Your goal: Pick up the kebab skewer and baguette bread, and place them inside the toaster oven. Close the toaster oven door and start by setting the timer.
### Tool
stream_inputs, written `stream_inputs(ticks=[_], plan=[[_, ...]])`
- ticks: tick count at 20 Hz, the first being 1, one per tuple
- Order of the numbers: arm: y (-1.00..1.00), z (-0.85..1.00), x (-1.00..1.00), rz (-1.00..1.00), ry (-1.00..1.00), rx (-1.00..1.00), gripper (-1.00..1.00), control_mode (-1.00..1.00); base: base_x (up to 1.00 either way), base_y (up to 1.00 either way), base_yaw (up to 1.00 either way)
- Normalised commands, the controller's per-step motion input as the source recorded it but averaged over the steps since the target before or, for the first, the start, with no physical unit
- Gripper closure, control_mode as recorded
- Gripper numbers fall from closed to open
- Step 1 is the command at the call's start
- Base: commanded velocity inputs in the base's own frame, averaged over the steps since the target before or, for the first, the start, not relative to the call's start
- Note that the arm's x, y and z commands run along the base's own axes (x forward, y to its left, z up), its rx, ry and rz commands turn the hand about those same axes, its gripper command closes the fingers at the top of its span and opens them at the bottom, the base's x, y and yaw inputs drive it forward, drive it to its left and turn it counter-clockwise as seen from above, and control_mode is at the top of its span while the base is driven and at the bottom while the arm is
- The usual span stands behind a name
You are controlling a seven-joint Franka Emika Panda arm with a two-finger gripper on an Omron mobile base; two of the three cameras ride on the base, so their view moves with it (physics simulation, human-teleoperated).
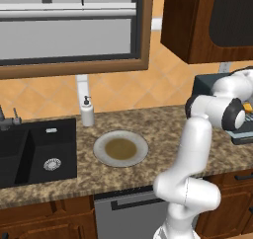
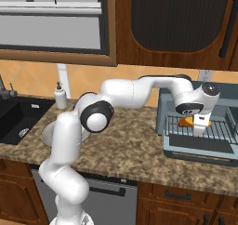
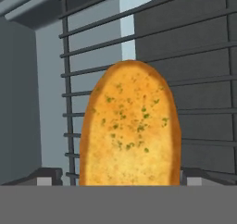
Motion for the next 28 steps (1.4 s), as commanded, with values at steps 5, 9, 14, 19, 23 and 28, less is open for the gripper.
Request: stream_inputs(ticks=[5, 9, 14, 19, 23, 28], plan=[[-0.16, 0.00, -0.30, 0.00, 0.00, 0.00, -1.00, -1.00, 0.00, 0.00, 0.00], [-0.20, 0.00, -0.27, 0.00, 0.00, 0.00, -1.00, -1.00, 0.00, 0.00, 0.00], [-0.02, 0.00, -0.01, 0.03, 0.00, 0.00, -1.00, -1.00, 0.00, 0.00, 0.00], [0.00, -0.01, 0.00, 0.07, 0.00, 0.00, -1.00, -1.00, 0.00, 0.00, 0.00], [0.00, -0.02, 0.00, 0.10, 0.03, 0.00, -1.00, -1.00, 0.00, 0.00, 0.00], [0.00, -0.06, -0.03, 0.10, 0.10, 0.00, -1.00, -1.00, 0.00, 0.00, 0.00]])
